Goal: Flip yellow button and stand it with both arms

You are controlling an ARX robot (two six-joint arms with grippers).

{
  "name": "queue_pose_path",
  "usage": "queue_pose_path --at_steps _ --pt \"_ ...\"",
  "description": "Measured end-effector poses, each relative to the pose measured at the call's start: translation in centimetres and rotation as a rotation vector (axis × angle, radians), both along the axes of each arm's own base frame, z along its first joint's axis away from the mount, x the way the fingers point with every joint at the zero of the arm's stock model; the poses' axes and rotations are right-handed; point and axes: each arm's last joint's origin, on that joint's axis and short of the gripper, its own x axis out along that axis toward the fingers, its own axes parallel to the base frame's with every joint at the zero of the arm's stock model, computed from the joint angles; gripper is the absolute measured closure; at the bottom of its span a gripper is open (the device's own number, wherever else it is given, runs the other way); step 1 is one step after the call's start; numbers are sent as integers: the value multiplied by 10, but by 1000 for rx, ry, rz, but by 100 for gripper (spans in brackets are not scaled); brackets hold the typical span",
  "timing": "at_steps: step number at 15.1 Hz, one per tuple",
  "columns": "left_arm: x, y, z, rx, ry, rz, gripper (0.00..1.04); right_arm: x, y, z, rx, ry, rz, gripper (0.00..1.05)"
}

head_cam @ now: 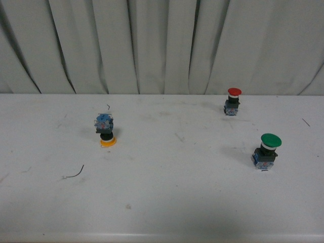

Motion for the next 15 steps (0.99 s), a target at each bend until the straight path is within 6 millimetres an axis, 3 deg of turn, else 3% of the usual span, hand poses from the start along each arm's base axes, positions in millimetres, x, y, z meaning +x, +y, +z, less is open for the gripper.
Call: queue_pose_path --at_steps 15 --pt "0 0 0 0 0 0 7 0 0 0 0 0 0 7"
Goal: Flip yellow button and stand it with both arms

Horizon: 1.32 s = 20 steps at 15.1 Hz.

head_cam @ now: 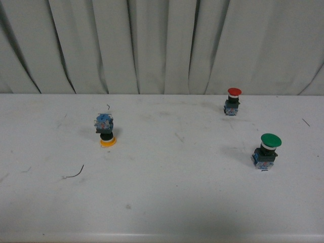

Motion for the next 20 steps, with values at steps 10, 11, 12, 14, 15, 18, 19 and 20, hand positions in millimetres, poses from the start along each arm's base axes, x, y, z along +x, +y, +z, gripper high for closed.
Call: queue_pose_path --at_steps 10,11,12,14,15,18,19,20 --pt "0 0 -1 -6 26 13 7 0 0 0 0 0 0 7" --pt "0 -2 0 -77 237 164 7 0 0 0 0 0 -2 7" --pt "3 2 4 -130 312 302 7 0 0 0 0 -2 1 7" --pt "3 17 9 -226 240 464 7 0 0 0 0 2 -2 7" --pt "6 21 15 -244 206 464 7 0 0 0 0 0 3 7" --pt "35 27 29 -244 184 350 7 0 1 0 0 -1 5 7" --pt "48 28 38 -233 165 305 7 0 1 0 0 -1 5 7" --pt "70 29 52 -216 131 248 7 0 1 0 0 -1 5 7"
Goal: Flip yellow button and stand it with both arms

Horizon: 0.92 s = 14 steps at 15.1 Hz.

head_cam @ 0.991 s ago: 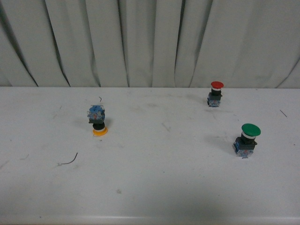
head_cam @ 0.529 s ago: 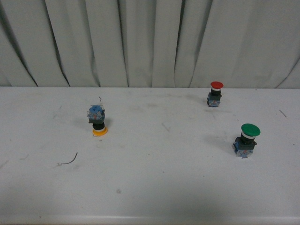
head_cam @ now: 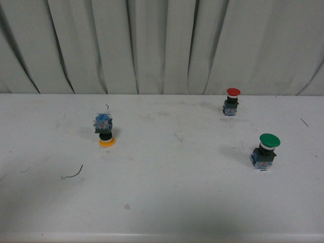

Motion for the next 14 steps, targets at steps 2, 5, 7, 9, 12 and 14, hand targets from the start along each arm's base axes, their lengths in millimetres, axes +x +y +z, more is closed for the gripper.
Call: queue_pose_path --at_steps 2,5,7,9,12,14 --pt "48 -3 16 23 -19 -105 7 0 0 0 0 0 0 7" --pt "107 -22 11 50 75 -277 7 0 0 0 0 0 0 7" --pt "159 -45 3 108 164 -402 7 0 0 0 0 0 0 7" --pt "202 -62 -7 161 254 -476 7 0 0 0 0 0 0 7" --pt "241 -74 -25 199 370 -546 7 0 0 0 0 0 0 7" --pt "259 -78 -34 212 447 -566 7 0 0 0 0 0 0 7"
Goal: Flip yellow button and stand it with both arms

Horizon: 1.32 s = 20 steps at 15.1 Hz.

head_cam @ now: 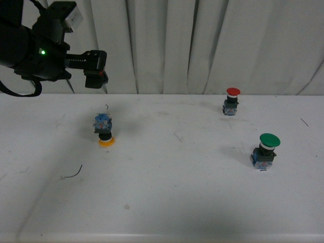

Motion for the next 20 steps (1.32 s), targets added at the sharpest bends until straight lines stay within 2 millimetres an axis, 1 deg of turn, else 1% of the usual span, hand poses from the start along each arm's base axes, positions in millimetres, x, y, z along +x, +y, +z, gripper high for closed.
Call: queue_pose_path --at_steps 2,4,7,10,12,14,15,16,18,20 --pt "16 -2 -8 14 70 27 7 0 0 0 0 0 0 7" --pt "26 -6 -15 1 125 33 7 0 0 0 0 0 0 7" --pt "34 -12 -23 -26 215 36 7 0 0 0 0 0 0 7" --pt "37 -18 -37 -46 284 41 7 0 0 0 0 0 0 7" --pt "39 -18 -47 -11 308 44 7 0 0 0 0 0 0 7" --pt "45 -14 -64 19 332 78 7 0 0 0 0 0 0 7" --pt "50 -12 -65 27 323 93 7 0 0 0 0 0 0 7" --pt "50 -12 -65 25 327 91 11 0 0 0 0 0 0 7" --pt "49 -14 -65 25 333 87 29 0 0 0 0 0 0 7" --pt "49 -16 -65 26 340 80 53 0 0 0 0 0 0 7"
